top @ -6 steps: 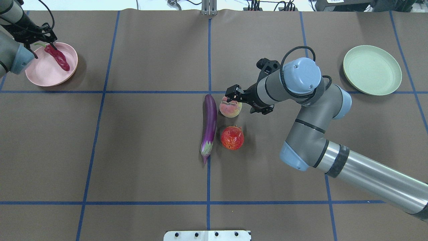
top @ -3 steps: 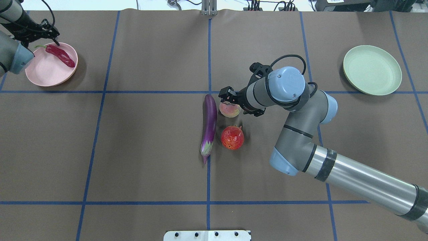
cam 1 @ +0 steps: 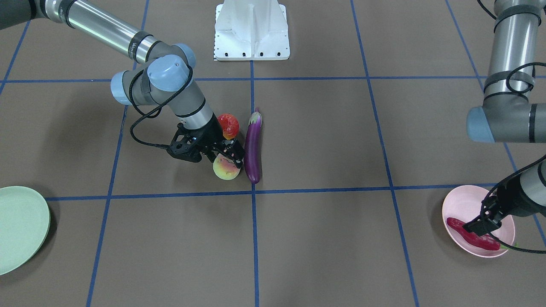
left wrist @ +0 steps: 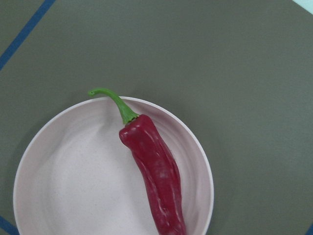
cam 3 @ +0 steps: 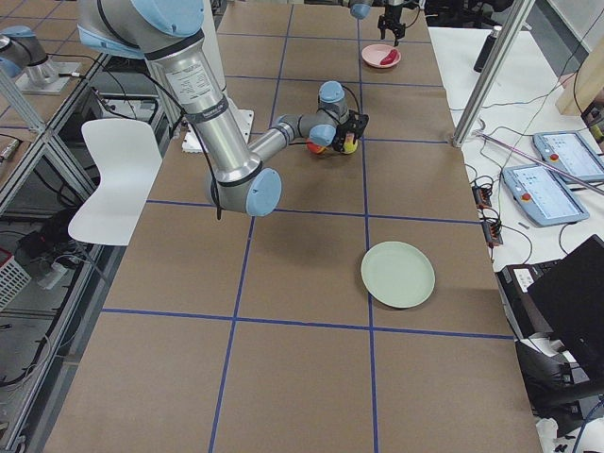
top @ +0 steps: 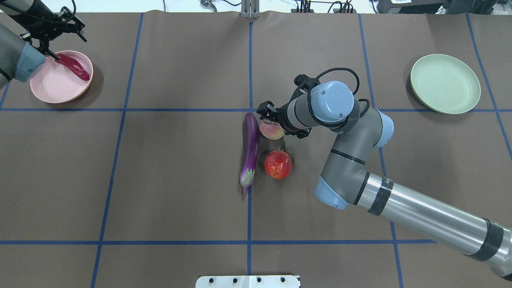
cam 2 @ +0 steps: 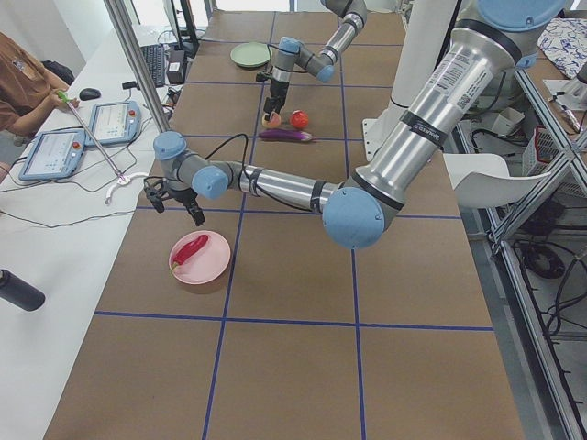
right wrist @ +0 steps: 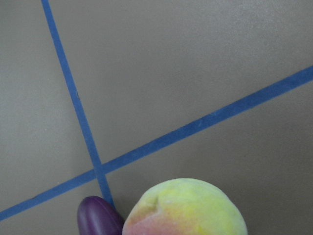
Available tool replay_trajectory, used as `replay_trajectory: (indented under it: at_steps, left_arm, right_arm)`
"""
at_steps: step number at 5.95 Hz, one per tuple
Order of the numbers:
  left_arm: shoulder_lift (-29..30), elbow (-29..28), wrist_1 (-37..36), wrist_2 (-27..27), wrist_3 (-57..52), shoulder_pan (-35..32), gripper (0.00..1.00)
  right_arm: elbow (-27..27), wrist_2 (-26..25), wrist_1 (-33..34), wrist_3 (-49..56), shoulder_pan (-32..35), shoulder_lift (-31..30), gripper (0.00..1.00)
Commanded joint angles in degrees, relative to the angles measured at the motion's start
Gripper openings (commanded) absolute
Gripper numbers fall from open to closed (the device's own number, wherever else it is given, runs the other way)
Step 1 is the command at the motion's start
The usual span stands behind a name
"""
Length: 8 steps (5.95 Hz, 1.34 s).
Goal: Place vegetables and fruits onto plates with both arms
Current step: 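Carry the peach to the green plate while the left gripper reaches the eggplant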
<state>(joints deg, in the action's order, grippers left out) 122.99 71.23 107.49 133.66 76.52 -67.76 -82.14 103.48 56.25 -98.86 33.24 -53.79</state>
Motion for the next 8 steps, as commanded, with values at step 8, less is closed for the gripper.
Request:
replay_trajectory:
  at_steps: [8]
  left_arm:
    - [19.44,2.39,-4.66,-21.07,18.93,36.73,0.98]
  right_arm:
    - [7.75,15.44,8.7,34.25,33.79,-7.89,0.0]
